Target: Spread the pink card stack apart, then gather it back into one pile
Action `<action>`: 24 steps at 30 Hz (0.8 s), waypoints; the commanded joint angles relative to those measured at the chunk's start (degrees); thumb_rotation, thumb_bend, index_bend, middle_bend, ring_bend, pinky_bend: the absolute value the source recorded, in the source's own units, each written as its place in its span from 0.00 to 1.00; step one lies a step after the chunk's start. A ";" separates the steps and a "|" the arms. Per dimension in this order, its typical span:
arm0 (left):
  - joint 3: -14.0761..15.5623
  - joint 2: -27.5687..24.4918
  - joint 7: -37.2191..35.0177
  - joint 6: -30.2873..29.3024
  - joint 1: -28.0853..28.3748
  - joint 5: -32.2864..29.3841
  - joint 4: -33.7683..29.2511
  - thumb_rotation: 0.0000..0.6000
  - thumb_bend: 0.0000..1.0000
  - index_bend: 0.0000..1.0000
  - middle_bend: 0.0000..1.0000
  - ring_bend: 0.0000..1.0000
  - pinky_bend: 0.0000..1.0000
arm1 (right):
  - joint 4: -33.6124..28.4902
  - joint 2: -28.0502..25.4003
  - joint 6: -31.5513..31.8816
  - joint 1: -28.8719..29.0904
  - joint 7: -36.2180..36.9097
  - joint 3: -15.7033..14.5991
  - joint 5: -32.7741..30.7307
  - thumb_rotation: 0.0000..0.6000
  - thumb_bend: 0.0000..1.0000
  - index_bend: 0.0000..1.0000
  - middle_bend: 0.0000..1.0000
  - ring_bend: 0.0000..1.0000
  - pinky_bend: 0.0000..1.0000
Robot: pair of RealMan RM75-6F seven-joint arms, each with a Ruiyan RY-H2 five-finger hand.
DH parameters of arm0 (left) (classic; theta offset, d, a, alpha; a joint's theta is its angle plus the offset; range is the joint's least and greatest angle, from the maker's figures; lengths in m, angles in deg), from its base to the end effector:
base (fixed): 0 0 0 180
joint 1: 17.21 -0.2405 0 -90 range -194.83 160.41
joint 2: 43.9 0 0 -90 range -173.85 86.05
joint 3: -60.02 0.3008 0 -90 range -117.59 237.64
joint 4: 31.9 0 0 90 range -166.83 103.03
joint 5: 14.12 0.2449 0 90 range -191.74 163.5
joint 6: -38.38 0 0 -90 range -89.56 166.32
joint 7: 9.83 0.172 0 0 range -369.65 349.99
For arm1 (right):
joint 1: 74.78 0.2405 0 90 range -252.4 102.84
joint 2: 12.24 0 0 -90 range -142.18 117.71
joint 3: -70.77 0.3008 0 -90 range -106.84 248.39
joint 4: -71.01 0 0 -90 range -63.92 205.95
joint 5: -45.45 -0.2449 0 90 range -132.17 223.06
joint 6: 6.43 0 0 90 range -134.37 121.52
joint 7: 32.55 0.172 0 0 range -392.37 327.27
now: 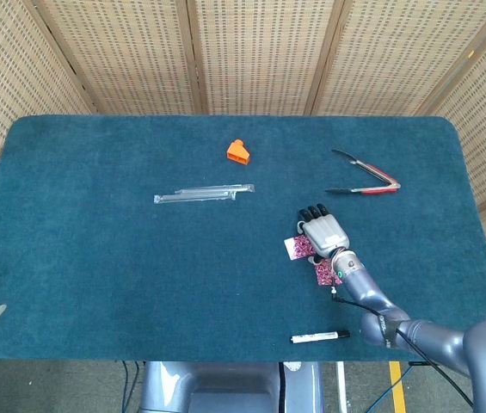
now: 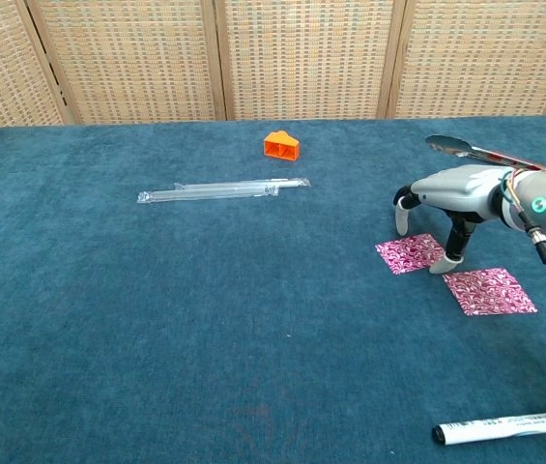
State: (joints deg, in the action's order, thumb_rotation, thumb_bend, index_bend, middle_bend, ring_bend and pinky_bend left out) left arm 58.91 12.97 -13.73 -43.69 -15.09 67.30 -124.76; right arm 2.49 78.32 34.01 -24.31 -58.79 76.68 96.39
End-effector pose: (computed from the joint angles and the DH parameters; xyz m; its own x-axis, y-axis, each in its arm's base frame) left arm -0.4007 0.1886 0.1885 0.4272 0.0912 0.8996 0.8916 0.1229 -0.4358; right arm -0.2265 -0.4623 -0.0777 0.6550 -0.3774 0.6547 -0.7555 -0.3436 0.5578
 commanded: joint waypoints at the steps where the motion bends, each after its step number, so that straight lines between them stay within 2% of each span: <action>1: 0.01 0.07 -0.06 -0.02 -0.06 -0.05 0.10 0.71 0.10 0.17 0.00 0.00 0.00 | 0.35 0.19 -0.14 0.17 -0.18 -0.06 -0.20 1.00 0.23 0.32 0.09 0.00 0.00; 24: -0.02 0.32 -0.35 0.02 -0.30 -0.29 0.61 0.71 0.10 0.17 0.00 0.00 0.00 | 2.60 0.95 -0.71 0.88 -0.80 -0.22 -1.11 1.00 0.23 0.32 0.10 0.00 0.00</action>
State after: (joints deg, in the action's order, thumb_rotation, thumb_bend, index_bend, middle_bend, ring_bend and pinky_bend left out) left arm 58.89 13.30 -14.08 -43.67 -15.39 67.01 -124.14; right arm 5.08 79.26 33.31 -23.43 -59.58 76.46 95.30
